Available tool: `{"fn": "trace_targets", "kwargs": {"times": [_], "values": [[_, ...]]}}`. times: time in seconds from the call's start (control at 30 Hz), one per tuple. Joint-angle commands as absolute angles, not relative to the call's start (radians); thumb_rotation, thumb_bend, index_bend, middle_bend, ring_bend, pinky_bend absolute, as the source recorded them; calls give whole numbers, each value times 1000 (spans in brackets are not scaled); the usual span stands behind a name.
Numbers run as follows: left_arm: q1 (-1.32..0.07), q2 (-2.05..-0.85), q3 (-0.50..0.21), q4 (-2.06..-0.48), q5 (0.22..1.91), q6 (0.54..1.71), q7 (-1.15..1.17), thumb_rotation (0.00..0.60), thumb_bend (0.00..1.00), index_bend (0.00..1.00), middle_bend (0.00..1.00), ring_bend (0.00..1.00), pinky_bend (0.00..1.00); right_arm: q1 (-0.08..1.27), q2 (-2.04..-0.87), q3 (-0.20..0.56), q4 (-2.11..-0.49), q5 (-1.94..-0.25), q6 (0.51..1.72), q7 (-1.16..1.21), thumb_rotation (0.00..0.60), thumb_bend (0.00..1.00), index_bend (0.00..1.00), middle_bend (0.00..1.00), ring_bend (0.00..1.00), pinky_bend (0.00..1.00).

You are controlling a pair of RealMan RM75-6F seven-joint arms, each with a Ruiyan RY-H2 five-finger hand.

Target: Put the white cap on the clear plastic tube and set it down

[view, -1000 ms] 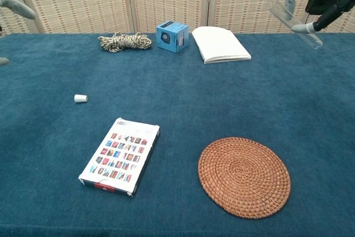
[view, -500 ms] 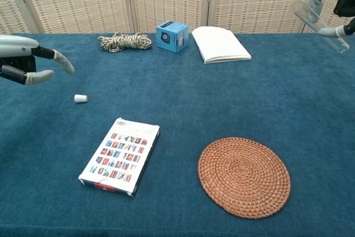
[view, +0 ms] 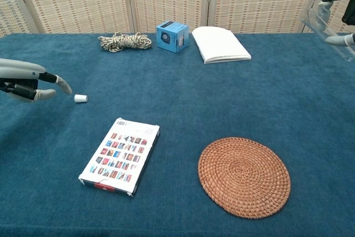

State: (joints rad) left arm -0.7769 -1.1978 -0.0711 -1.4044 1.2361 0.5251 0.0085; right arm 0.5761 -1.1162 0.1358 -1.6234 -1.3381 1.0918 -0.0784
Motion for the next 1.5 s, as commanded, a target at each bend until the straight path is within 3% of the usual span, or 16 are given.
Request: {"fn": "trace_targets", "kwargs": {"times": [0.03, 1.5], "values": [[-786, -1211, -66, -1390, 1215, 513, 15, 163, 546, 156, 990, 1000, 1000, 573, -1117, 136, -1625, -1341, 1094, -78, 600, 752, 849, 1000, 1000, 1000], [-876, -1258, -61, -1370, 1114, 510, 60, 172, 546, 154, 990, 1000, 1000, 526, -1115, 141, -1603, -1357, 1101, -36, 600, 757, 856, 1000, 1000, 1000]]}}
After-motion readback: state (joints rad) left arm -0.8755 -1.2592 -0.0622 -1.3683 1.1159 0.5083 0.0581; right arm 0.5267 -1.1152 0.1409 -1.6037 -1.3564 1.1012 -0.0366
